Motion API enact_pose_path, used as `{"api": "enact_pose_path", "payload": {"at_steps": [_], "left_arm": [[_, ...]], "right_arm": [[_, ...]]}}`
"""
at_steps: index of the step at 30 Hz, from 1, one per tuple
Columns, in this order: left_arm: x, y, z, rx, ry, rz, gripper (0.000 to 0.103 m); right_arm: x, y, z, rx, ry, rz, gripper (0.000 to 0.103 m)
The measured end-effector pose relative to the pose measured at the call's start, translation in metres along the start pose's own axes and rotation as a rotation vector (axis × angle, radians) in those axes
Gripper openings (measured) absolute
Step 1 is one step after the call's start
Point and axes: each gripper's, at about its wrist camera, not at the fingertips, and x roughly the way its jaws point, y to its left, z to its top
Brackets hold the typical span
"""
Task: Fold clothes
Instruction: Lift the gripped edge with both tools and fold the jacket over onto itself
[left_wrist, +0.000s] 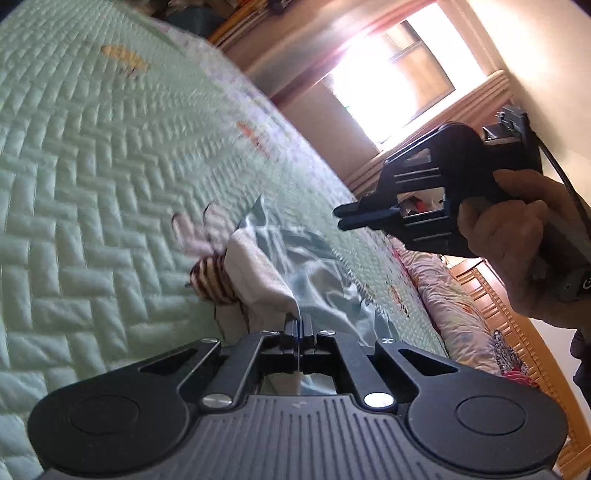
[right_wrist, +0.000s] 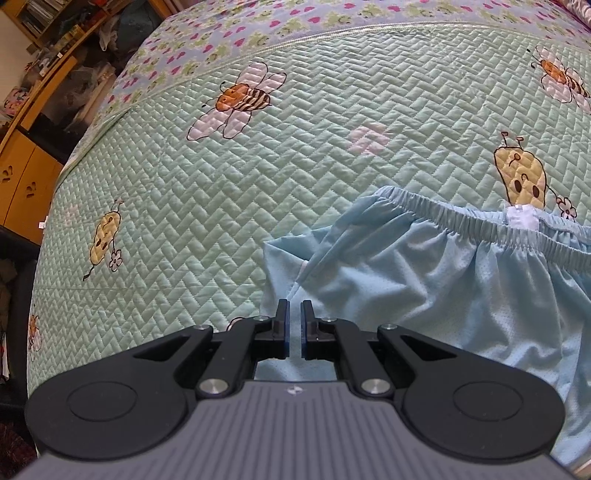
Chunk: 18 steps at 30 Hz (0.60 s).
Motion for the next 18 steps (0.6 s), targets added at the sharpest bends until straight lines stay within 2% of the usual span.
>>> {"api": "enact_pose_path", "payload": {"at_steps": [2, 4, 5, 6, 8, 9, 12, 16, 18], "left_arm": [[0.0, 0.004, 0.0, -0.016, 0.006, 0.015, 0.0], [0.0, 0.008, 0.002, -0.025, 0.007, 0.018, 0.0], [-0.001, 0.01, 0.002, -0.029, 0.008, 0.017, 0.0], [-0.001, 0.01, 0.002, -0.032, 0.011, 0.016, 0.0], [-0.002, 0.013, 0.002, -0.042, 0.02, 0.014, 0.0], [-0.002, 0.014, 0.002, -0.049, 0.025, 0.012, 0.0], [-0.001, 0.019, 0.002, -0.074, 0.033, 0.011, 0.0], [0.001, 0.027, 0.004, -0.119, 0.044, 0.016, 0.0], [0.002, 0.03, 0.004, -0.137, 0.047, 0.018, 0.0]], "right_arm": [[0.006, 0.002, 0.003, 0.003, 0.019, -0.01, 0.012], [0.015, 0.011, 0.006, -0.011, 0.035, -0.042, 0.027], [0.019, 0.018, 0.007, -0.025, 0.038, -0.065, 0.041], [0.023, 0.028, 0.009, -0.053, 0.03, -0.099, 0.054], [0.036, 0.052, 0.01, -0.132, 0.011, -0.209, 0.063], [0.044, 0.064, 0.011, -0.169, 0.01, -0.268, 0.064], [0.074, 0.091, 0.005, -0.211, 0.078, -0.379, 0.063], [0.107, 0.112, 0.002, -0.23, 0.105, -0.536, 0.063], [0.12, 0.115, 0.0, -0.219, 0.118, -0.575, 0.063]]}}
